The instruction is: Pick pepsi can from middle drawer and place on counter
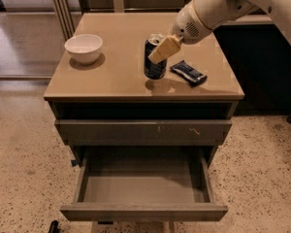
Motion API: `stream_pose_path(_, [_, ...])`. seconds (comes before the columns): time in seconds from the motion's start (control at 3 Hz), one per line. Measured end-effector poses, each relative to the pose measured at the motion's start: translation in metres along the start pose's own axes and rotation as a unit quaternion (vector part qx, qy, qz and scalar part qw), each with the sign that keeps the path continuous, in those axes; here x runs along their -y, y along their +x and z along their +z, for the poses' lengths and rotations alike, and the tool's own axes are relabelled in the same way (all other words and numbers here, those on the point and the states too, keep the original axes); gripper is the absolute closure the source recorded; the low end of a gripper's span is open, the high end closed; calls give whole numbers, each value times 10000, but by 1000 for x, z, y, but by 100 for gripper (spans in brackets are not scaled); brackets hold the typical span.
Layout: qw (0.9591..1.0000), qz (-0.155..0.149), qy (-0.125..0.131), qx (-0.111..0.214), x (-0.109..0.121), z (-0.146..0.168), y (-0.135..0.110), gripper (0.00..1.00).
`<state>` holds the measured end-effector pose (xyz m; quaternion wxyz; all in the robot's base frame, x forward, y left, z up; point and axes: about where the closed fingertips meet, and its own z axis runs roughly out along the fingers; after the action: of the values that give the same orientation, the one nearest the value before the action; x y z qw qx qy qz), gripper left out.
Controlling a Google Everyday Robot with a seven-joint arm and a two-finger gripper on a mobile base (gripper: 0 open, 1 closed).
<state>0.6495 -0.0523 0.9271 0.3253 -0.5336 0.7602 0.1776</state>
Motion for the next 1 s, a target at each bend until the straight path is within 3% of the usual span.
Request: stream_pose_path(1.0, [9992,183,-315,-143,21,47,3,100])
